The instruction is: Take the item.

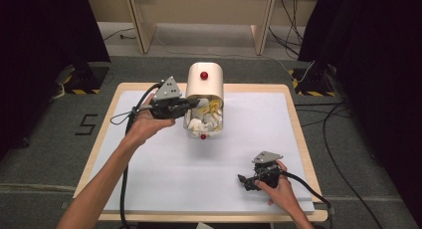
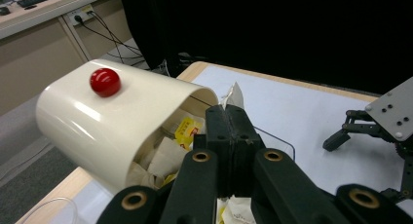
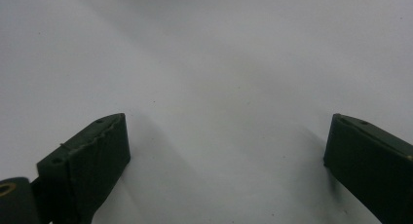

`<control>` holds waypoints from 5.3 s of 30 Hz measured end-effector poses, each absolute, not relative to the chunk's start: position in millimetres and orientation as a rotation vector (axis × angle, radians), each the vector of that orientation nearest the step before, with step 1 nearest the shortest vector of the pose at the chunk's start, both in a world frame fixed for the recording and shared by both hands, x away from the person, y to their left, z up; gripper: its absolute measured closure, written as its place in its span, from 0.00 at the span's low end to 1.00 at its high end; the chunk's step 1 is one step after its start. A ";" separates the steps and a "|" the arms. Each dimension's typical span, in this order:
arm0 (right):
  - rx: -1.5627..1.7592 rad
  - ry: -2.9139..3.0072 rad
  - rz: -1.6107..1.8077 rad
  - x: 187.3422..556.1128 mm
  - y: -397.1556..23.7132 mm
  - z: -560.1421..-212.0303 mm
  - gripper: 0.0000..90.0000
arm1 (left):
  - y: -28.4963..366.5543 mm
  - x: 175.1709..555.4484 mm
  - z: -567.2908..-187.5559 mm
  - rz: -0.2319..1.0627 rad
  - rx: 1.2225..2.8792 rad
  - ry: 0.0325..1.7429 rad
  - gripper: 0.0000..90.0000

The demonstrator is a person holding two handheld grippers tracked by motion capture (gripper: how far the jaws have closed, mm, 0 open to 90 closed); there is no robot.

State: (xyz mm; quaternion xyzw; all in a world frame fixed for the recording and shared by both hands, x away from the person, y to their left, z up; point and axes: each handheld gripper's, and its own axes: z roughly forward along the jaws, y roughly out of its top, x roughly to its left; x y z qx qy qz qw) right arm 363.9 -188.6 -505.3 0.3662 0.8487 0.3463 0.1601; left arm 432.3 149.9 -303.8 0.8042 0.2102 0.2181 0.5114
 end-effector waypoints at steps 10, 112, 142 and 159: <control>1.046 2.424 0.989 363.9 -188.5 -505.4 0.04 | 194.4 441.8 -298.2 0.539 1.879 0.633 0.98; 1.043 2.423 0.989 363.9 -188.6 -505.7 0.04 | 253.2 502.8 -418.1 0.480 1.849 1.167 0.17; 1.043 2.422 0.990 363.9 -188.5 -505.7 0.04 | 256.3 459.0 -438.9 0.489 1.850 1.107 0.18; 1.043 2.422 0.990 363.8 -188.5 -505.7 0.04 | 253.0 437.7 -449.0 0.482 1.858 1.088 0.17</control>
